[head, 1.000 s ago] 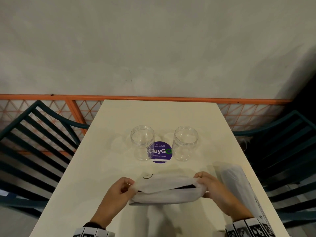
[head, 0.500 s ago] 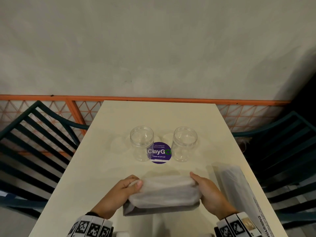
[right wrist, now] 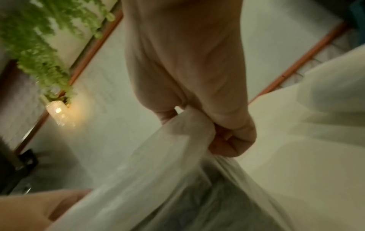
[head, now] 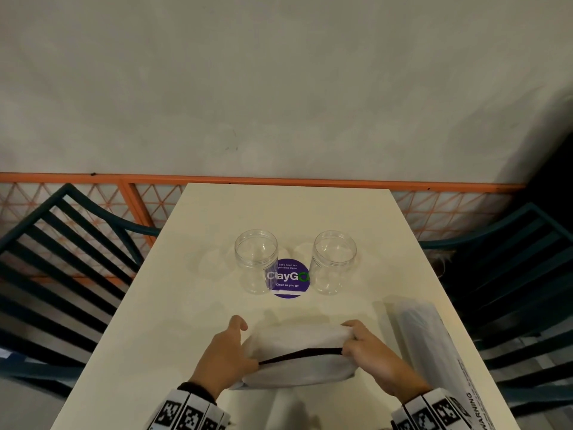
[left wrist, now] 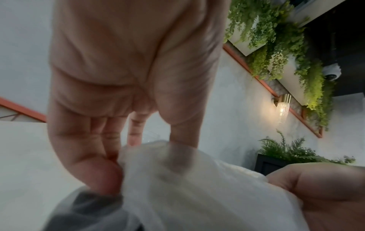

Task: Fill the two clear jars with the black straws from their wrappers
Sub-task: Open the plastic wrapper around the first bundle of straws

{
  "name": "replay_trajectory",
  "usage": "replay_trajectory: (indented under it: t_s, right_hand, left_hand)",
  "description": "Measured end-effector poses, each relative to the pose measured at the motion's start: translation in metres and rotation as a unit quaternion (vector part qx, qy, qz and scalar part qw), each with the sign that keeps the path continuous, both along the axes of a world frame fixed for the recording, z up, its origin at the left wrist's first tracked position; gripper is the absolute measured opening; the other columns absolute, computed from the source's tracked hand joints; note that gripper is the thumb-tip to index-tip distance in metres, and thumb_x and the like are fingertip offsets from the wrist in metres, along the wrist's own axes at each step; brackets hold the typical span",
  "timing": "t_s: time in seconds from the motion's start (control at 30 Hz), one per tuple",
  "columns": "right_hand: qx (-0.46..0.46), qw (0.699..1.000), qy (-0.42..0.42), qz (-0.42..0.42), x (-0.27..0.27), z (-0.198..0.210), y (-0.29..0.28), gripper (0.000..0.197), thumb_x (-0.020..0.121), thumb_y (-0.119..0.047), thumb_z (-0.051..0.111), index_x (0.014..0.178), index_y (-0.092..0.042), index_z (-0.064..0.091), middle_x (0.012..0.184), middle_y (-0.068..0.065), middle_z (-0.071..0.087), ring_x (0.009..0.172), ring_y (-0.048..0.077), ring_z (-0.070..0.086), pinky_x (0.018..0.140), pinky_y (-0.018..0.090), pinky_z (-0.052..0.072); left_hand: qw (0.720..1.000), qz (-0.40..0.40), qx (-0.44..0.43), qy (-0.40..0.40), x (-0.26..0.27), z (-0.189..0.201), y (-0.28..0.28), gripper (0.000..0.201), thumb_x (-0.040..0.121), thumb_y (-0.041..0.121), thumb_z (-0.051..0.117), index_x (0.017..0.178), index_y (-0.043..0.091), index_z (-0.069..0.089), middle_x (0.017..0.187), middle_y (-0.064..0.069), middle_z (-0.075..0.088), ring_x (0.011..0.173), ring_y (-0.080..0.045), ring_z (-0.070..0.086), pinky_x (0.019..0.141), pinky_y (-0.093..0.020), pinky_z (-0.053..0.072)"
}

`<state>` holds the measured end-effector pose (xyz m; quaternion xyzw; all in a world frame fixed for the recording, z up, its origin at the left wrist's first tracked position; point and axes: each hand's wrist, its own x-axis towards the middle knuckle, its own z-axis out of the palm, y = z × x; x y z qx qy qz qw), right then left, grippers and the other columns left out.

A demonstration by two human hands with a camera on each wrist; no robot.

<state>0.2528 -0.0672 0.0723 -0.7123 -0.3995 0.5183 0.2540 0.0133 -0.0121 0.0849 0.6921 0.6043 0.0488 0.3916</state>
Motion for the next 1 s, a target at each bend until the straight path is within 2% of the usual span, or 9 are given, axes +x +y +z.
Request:
replay_trajectory:
  t_s: [0.1, 0.27, 0.37, 0.47, 0.63, 0.77, 0.87, 0.93, 1.0]
  right_hand:
    - [0.019, 0.997, -0.075, -0.026, 0.007, 0.002, 0.002, 0.032, 0.084, 0.006, 0.031, 0.106, -0.017, 0.036, 0.082, 0.002, 0.041, 0.070, 0.012, 0.039, 0.055, 0.024, 0.031]
    - [0.050, 0.988, -0.125, -0.076, 0.015, 0.002, 0.006, 0.029, 0.077, 0.012, 0.033, 0.069, -0.016, 0.033, 0.068, 0.000, 0.033, 0.063, 0.013, 0.028, 0.054, 0.023, 0.023]
    - [0.074, 0.987, -0.119, -0.078, 0.017, 0.005, 0.004, 0.031, 0.074, 0.010, 0.044, 0.060, -0.016, 0.036, 0.065, 0.001, 0.041, 0.062, 0.014, 0.034, 0.055, 0.022, 0.028]
    - [0.109, 0.983, -0.145, -0.023, 0.014, 0.008, 0.001, 0.029, 0.076, 0.005, 0.051, 0.063, -0.019, 0.043, 0.064, 0.002, 0.048, 0.058, 0.012, 0.038, 0.052, 0.016, 0.033]
    - [0.183, 0.943, -0.246, 0.130, 0.000, 0.023, -0.001, 0.031, 0.084, 0.001, 0.040, 0.074, -0.027, 0.036, 0.067, 0.000, 0.045, 0.057, 0.012, 0.036, 0.051, 0.018, 0.033]
    - [0.191, 0.896, -0.313, 0.252, -0.005, 0.021, -0.002, 0.035, 0.089, 0.000, 0.041, 0.106, -0.021, 0.064, 0.115, -0.001, 0.053, 0.102, 0.017, 0.054, 0.086, 0.021, 0.043]
    - [0.169, 0.910, -0.338, 0.169, -0.012, 0.014, 0.001, 0.030, 0.093, -0.015, 0.043, 0.115, -0.016, 0.063, 0.119, 0.000, 0.054, 0.106, 0.014, 0.054, 0.084, 0.016, 0.041]
    - [0.154, 0.919, -0.350, 0.096, -0.021, 0.010, 0.004, 0.027, 0.091, -0.027, 0.050, 0.111, -0.013, 0.062, 0.114, 0.000, 0.054, 0.100, 0.014, 0.055, 0.076, 0.015, 0.040]
    - [0.131, 0.922, -0.355, 0.084, -0.029, 0.005, 0.006, 0.029, 0.088, -0.023, 0.055, 0.115, -0.013, 0.056, 0.119, 0.002, 0.049, 0.108, 0.017, 0.051, 0.082, 0.021, 0.044]
  left_hand:
    - [0.999, -0.003, -0.016, -0.036, -0.002, 0.008, -0.002, 0.037, 0.074, 0.013, 0.057, 0.104, 0.017, 0.034, 0.071, -0.003, 0.056, 0.057, -0.014, 0.047, 0.044, -0.015, 0.037]
    - [0.991, 0.067, 0.067, -0.093, -0.006, 0.009, 0.001, 0.020, 0.080, 0.000, 0.043, 0.084, 0.016, 0.033, 0.074, -0.012, 0.053, 0.056, -0.017, 0.038, 0.051, -0.022, 0.034]
    - [0.989, 0.055, 0.088, -0.110, -0.006, 0.006, 0.001, 0.031, 0.081, -0.005, 0.042, 0.067, 0.022, 0.043, 0.090, -0.009, 0.052, 0.067, -0.021, 0.050, 0.055, -0.015, 0.039]
    - [0.988, 0.028, 0.098, -0.112, -0.004, 0.006, 0.004, 0.055, 0.078, -0.013, 0.039, 0.048, 0.029, 0.056, 0.094, 0.003, 0.050, 0.086, -0.006, 0.051, 0.066, 0.001, 0.035]
    - [0.982, 0.038, 0.185, -0.015, 0.010, -0.003, 0.007, 0.034, 0.083, 0.000, 0.046, 0.080, 0.021, 0.073, 0.089, 0.003, 0.050, 0.077, -0.012, 0.050, 0.068, -0.013, 0.037]
    - [0.981, 0.032, 0.189, -0.019, 0.009, -0.002, 0.011, 0.044, 0.078, -0.005, 0.050, 0.062, 0.034, 0.064, 0.093, 0.006, 0.047, 0.082, -0.013, 0.051, 0.060, -0.007, 0.032]
    - [0.986, 0.005, 0.167, -0.014, 0.010, -0.002, 0.009, 0.054, 0.077, -0.009, 0.045, 0.053, 0.038, 0.057, 0.101, 0.008, 0.042, 0.093, -0.016, 0.050, 0.064, -0.008, 0.035]
    - [0.985, 0.000, 0.172, 0.005, 0.012, -0.003, 0.005, 0.045, 0.080, -0.005, 0.044, 0.076, 0.032, 0.069, 0.110, 0.005, 0.043, 0.103, -0.018, 0.048, 0.077, -0.018, 0.041]
    - [0.980, 0.013, 0.189, 0.051, 0.011, -0.001, 0.001, 0.042, 0.081, 0.004, 0.046, 0.105, 0.032, 0.065, 0.121, 0.002, 0.042, 0.105, -0.020, 0.044, 0.083, -0.027, 0.044]
